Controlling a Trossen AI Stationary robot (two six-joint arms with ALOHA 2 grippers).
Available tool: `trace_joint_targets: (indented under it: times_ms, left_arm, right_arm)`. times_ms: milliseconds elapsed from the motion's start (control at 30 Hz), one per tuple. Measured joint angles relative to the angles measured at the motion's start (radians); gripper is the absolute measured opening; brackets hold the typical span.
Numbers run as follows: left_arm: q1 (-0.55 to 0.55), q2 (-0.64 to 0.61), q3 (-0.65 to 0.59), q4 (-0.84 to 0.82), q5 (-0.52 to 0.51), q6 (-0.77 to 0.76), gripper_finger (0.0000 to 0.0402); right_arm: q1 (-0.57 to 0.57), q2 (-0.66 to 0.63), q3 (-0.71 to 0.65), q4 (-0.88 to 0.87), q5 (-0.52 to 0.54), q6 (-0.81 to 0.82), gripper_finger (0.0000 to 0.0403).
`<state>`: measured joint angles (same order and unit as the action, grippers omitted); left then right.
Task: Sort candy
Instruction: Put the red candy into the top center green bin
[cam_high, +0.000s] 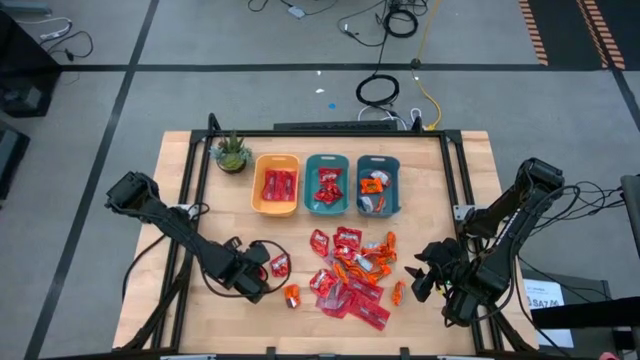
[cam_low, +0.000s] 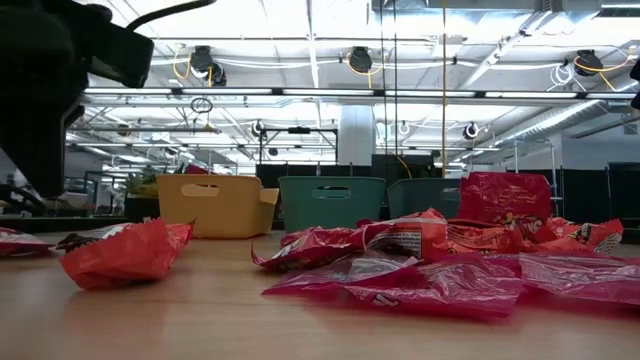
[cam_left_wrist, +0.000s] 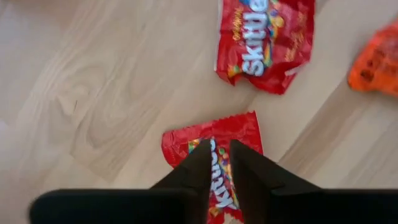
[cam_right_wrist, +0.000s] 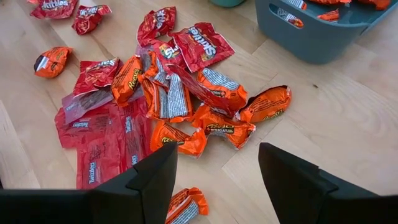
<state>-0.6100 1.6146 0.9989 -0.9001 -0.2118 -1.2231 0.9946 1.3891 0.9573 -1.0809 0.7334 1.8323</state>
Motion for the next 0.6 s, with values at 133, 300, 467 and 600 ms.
trace_joint_targets:
  times_ms: [133,300,467,600]
  left_arm:
    - [0.000,0.002,0.001,0.000,-0.043,-0.008,0.0127]
    - [0.000,0.002,0.001,0.000,-0.076,-0.002,0.0188]
    - [-0.001,0.002,0.001,0.006,-0.087,-0.002,0.0237]
    - [-0.001,0.002,-0.001,-0.003,-0.048,-0.046,0.0253]
  right_arm:
    - [0.000,0.000,0.000,0.000,0.000,0.004,0.0217]
    - [0.000,0.000,0.000,0.006,0.000,0.005,0.0217]
    - [0.000,0.000,0.000,0.012,0.000,0.007,0.0217]
    - [0.000,0.000,0.000,0.021,0.000,0.006,0.0217]
